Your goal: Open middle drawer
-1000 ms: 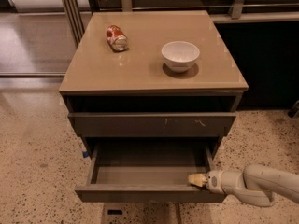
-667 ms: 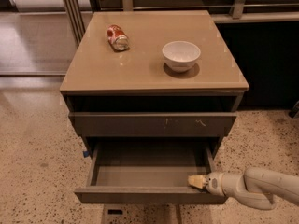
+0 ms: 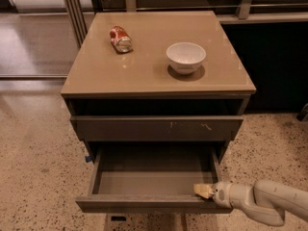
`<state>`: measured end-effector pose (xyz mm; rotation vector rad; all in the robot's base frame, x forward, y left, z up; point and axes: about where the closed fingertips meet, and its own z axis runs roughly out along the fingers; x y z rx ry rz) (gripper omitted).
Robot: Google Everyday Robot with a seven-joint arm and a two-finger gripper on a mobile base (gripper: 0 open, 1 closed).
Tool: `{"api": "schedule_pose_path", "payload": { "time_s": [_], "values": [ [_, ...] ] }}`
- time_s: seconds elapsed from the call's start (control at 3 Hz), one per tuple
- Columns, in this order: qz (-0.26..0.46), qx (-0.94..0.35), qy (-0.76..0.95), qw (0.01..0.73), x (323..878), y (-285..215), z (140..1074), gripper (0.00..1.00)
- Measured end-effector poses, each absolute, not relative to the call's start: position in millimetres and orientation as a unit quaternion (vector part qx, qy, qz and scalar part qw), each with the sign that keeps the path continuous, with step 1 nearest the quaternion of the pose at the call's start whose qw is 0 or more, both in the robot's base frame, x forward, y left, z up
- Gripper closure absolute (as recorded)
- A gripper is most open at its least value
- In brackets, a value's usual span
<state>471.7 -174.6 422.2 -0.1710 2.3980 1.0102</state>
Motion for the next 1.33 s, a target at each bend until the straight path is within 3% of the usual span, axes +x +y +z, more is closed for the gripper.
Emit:
{"api": "schedule_pose_path", "payload": {
  "time_s": [0.67, 1.0, 1.33],
  "values": [
    [0.351, -0.093, 0.871, 0.332, 459.8, -174.0, 450.9, 1.00],
    [0.349, -0.103, 0.853, 0.373, 460.6, -171.1, 475.6, 0.82],
    [0.351, -0.101, 0.857, 0.364, 460.9, -170.1, 470.7, 0.60]
  ]
}}
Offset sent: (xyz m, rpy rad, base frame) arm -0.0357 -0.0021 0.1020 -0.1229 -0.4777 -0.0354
